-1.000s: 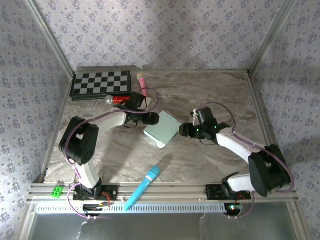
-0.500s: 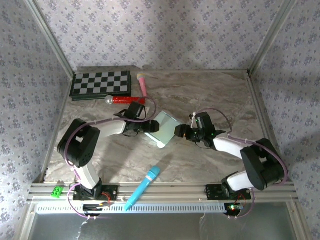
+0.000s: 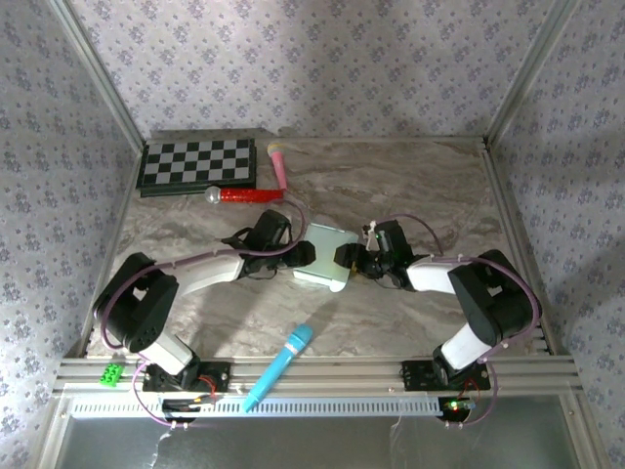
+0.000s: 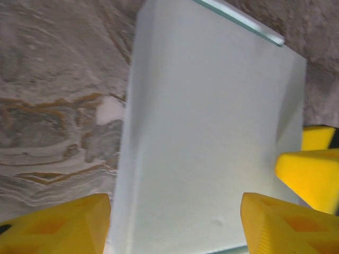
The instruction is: Fold the paper box
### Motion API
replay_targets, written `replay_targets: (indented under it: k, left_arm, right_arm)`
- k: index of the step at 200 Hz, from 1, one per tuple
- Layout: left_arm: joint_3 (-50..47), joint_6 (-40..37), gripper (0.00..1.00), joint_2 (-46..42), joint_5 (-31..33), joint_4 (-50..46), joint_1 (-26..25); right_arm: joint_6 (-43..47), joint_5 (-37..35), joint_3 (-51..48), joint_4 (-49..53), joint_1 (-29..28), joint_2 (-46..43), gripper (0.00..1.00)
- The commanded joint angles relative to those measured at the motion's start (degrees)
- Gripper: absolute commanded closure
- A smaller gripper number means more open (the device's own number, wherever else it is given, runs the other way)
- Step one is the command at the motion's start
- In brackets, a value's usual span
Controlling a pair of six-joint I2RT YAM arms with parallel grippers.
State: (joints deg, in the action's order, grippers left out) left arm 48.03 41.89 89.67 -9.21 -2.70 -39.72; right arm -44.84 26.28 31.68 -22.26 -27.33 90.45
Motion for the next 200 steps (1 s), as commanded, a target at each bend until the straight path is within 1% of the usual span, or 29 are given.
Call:
replay_targets:
  k: [1,18,25,43,50,75,101,135,158,200]
  left_arm:
    - [0.73,-1.24,0.38,-0.37,2.78,-1.19,1.56]
    - [1.74,-3.60,0.44,1.61,1.30,-1.17,3.15]
    - [1.91,-4.29,0.49,2.50,-0.69,-0.54,3.79]
    - [2.56,-5.70,0.55,4.38,-3.65,0.38,5.06]
    - [2.83,-6.25,0.59,4.86,-4.16,0.41,5.21]
    - [2.68,-6.48,0.67,5.80,-4.67,1.05,5.42]
    - [0.88,-4.71,0.71,6.13,-5.69,3.75,5.85]
    - [-0.56,-3.44,0.72,6.46,-7.19,6.15,6.14]
    - [-1.27,-2.83,0.72,6.91,-8.91,8.22,6.15]
    - [-1.22,-2.18,0.72,7.76,-10.19,9.98,6.16]
  right_arm:
    - [-0.95,1.73,1.00,-2.41,-0.50,1.67,0.36]
    - [-1.47,2.52,0.76,-4.19,-0.48,2.47,0.38]
    - [-1.95,2.91,0.56,-5.30,-0.50,2.90,0.39]
    - [-2.32,4.62,1.06,-6.73,-0.72,4.14,0.41]
    - [-2.14,5.25,1.47,-6.86,-0.87,4.69,0.42]
    - [-2.57,5.97,1.59,-9.29,-1.56,5.22,0.46]
    - [-3.43,5.15,1.50,-11.95,-2.19,4.27,0.48]
    - [-2.85,2.82,1.85,-11.62,-2.67,0.97,0.48]
    - [-1.22,1.64,3.62,-7.43,-2.99,-1.24,0.48]
    - [1.76,-0.57,7.00,-0.02,-4.00,-3.79,0.47]
